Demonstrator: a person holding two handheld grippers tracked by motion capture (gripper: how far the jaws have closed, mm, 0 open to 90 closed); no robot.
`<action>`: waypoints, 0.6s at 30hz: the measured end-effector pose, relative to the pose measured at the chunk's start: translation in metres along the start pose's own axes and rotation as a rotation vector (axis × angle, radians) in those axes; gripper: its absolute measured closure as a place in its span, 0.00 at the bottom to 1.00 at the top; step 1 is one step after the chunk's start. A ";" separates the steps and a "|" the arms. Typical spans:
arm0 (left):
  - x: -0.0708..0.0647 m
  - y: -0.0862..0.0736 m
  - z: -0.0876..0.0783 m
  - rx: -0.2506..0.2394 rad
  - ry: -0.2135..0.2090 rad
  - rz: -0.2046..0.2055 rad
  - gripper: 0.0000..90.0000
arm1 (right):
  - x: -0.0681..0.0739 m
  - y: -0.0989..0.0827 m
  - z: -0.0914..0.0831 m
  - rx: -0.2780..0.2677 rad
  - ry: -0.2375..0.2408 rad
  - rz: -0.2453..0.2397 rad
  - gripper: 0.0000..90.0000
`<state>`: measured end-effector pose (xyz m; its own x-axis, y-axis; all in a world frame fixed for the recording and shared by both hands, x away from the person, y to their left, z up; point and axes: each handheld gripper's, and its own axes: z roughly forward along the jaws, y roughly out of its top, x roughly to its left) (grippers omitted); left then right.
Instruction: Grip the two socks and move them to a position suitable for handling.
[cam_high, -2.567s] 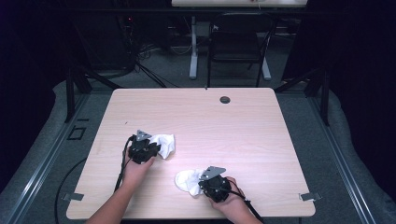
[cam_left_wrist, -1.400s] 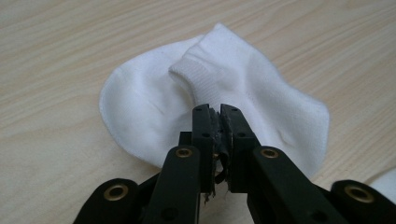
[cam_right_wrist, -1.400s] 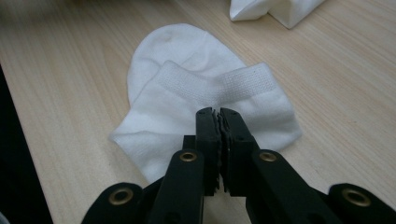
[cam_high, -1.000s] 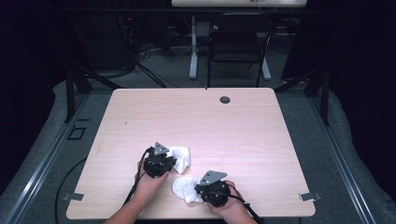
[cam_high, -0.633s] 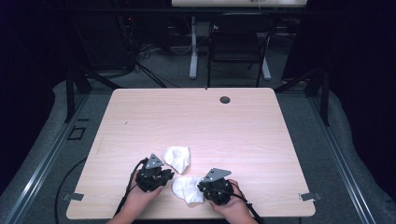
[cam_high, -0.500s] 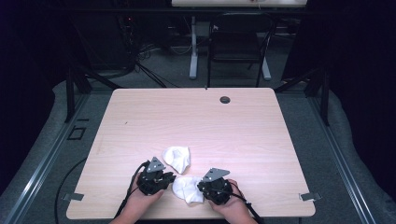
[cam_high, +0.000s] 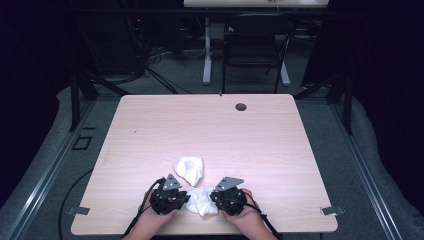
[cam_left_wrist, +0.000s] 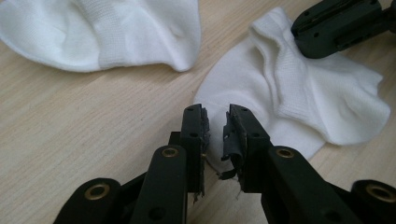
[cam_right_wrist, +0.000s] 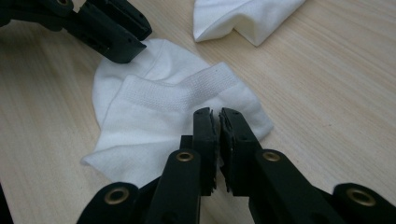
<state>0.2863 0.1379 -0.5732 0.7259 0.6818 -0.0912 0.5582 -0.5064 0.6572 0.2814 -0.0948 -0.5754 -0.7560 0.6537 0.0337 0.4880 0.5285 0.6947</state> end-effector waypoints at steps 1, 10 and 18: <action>0.000 -0.001 -0.001 0.001 0.001 -0.003 0.84 | 0.000 0.001 0.001 -0.003 0.000 0.001 0.94; 0.007 -0.010 -0.006 -0.033 0.006 -0.054 0.84 | 0.003 0.012 0.014 -0.028 -0.014 0.024 0.89; 0.005 -0.009 -0.004 -0.041 0.018 -0.048 0.83 | 0.029 0.015 -0.001 -0.109 0.019 0.019 0.82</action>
<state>0.2833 0.1482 -0.5762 0.6910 0.7143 -0.1103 0.5751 -0.4509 0.6826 0.2666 -0.0684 -0.5629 -0.7555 0.6523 0.0609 0.4529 0.4530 0.7679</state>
